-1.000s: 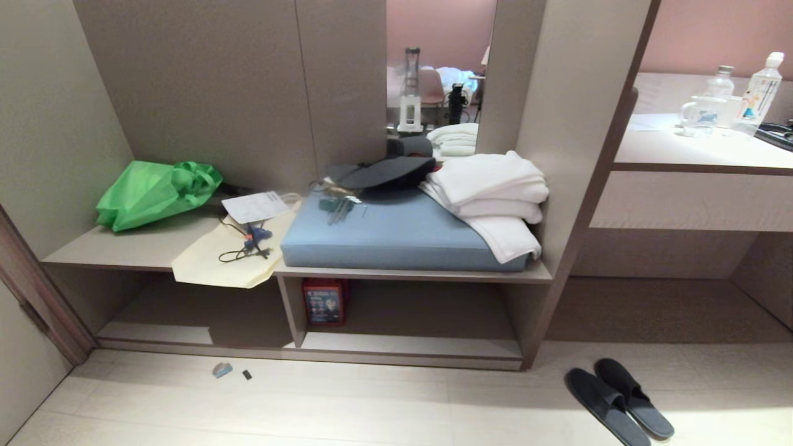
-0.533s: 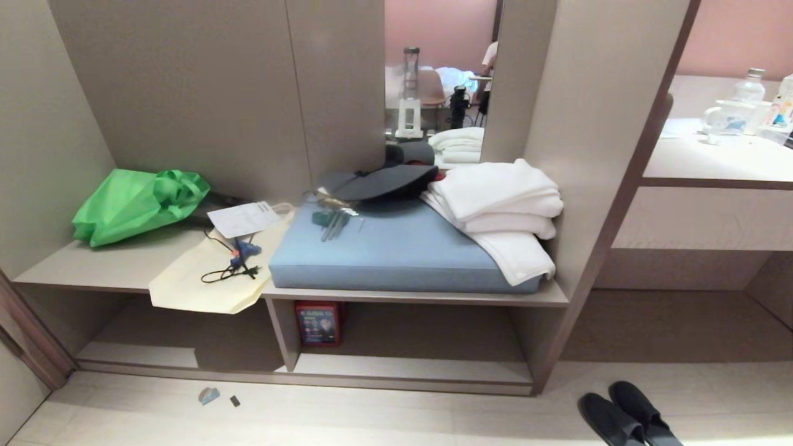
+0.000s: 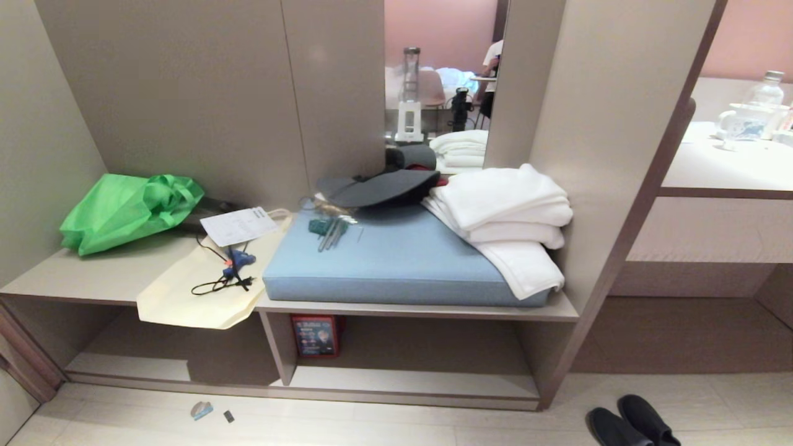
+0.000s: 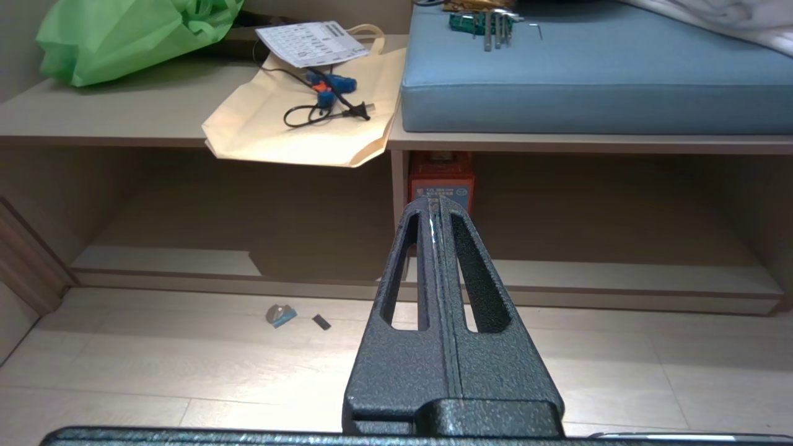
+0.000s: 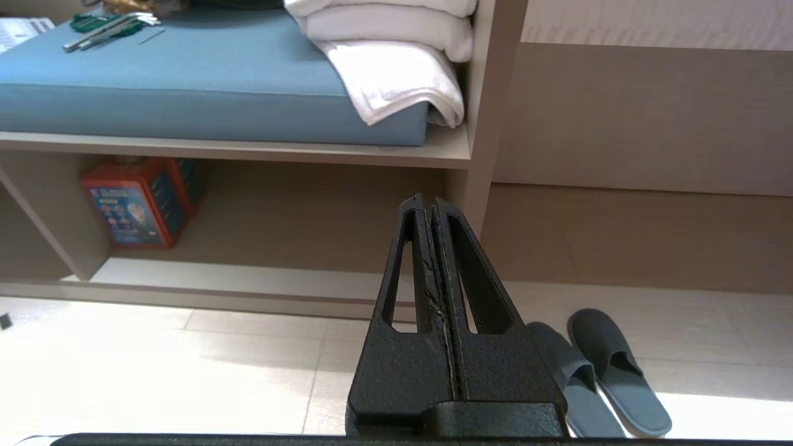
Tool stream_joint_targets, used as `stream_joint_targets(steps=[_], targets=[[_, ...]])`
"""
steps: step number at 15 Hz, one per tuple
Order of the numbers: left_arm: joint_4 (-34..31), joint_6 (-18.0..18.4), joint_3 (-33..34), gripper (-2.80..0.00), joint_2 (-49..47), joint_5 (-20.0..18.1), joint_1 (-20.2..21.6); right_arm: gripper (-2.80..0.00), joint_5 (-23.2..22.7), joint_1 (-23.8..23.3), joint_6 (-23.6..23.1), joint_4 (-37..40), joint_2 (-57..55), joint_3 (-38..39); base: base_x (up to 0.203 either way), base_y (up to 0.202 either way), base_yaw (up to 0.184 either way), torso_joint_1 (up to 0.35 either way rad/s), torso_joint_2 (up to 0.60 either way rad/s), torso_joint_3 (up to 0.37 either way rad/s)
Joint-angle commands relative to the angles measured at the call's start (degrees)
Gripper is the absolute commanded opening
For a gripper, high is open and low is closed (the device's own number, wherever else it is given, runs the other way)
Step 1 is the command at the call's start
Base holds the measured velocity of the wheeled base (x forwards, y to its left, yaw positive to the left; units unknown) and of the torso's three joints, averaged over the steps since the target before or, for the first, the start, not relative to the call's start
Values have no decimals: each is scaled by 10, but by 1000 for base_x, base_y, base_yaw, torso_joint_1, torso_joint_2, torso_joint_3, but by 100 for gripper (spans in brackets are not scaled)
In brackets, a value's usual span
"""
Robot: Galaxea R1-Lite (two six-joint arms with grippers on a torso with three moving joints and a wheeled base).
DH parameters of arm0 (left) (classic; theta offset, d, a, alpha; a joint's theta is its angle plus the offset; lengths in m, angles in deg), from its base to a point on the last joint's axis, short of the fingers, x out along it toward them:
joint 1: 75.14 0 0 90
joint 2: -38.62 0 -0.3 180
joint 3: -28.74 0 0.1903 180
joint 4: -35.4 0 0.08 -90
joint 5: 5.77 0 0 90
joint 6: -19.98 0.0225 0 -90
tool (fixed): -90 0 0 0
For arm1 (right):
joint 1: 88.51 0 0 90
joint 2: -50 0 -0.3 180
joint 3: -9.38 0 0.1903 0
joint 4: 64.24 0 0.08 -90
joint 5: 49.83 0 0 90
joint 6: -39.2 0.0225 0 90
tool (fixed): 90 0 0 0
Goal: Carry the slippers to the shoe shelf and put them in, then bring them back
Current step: Pick up the slippers on the floor
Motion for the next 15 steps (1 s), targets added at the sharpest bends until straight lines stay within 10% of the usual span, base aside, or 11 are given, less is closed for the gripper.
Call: stream_joint_targets(steps=[1, 15], targets=[[0, 0, 0, -280, 0, 0, 0, -280, 0, 0, 0, 0, -1, 0, 0, 0, 0, 0, 0, 0], [0, 0, 0, -280, 0, 0, 0, -280, -1, 0, -1, 0, -1, 0, 0, 0, 0, 0, 0, 0]])
